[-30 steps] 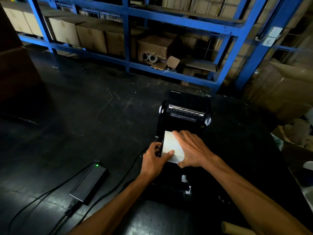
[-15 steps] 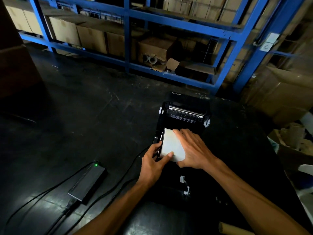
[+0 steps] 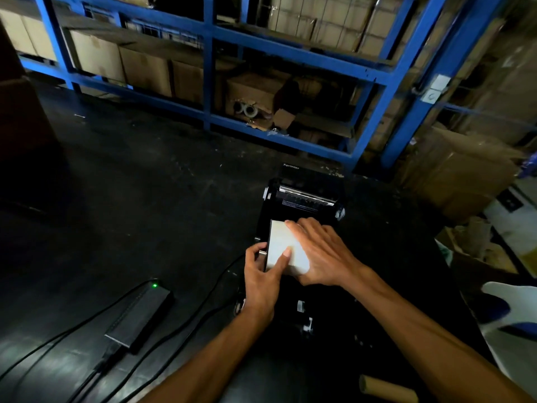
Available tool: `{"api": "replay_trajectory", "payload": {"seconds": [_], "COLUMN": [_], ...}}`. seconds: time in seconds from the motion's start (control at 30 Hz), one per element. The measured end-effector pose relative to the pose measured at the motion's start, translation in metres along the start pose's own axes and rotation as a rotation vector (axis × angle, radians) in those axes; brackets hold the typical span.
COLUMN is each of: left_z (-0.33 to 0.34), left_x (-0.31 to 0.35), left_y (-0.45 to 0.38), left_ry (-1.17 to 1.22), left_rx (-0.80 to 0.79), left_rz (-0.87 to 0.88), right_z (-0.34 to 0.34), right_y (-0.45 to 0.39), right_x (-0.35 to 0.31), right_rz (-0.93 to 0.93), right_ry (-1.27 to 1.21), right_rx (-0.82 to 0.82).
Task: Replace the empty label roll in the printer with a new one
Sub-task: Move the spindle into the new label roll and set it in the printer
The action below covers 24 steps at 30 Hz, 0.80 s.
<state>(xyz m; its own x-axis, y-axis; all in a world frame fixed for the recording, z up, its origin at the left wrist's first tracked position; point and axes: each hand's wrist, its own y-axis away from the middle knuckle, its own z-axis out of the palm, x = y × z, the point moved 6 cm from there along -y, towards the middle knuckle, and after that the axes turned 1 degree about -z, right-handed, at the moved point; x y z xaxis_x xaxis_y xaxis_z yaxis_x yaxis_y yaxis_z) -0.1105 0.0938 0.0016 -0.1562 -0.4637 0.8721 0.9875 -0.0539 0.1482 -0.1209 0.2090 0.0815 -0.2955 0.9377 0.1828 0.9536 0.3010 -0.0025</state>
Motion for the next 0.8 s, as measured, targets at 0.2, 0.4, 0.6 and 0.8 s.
{"api": "replay_trajectory", "payload": {"seconds": [0.2,0.4,0.6,0.8], "left_z": [0.009,0.02,0.03,0.039], "left_x": [0.009,0.02,0.029,0.042], "left_y": [0.011,0.022,0.027,0.029], "left_ry": [0.105,0.184,0.271,0.212], "left_rx": [-0.059,-0.169,-0.248,-0.357], "left_rz": [-0.065,-0.116,-0.139,-0.088], "right_z": [-0.018,-0.037,-0.065,-0.081], "right_y": [0.012,0.024,0.029,0.036], "right_x": [-0.001,-0.006,-0.01,-0.012], "right_rz": [0.011,0.029,-0.012,0.011], "right_ry": [0.058,0.094,0.244,0.247], "right_rx": [-0.008,-0.003,0.04,0.09]}}
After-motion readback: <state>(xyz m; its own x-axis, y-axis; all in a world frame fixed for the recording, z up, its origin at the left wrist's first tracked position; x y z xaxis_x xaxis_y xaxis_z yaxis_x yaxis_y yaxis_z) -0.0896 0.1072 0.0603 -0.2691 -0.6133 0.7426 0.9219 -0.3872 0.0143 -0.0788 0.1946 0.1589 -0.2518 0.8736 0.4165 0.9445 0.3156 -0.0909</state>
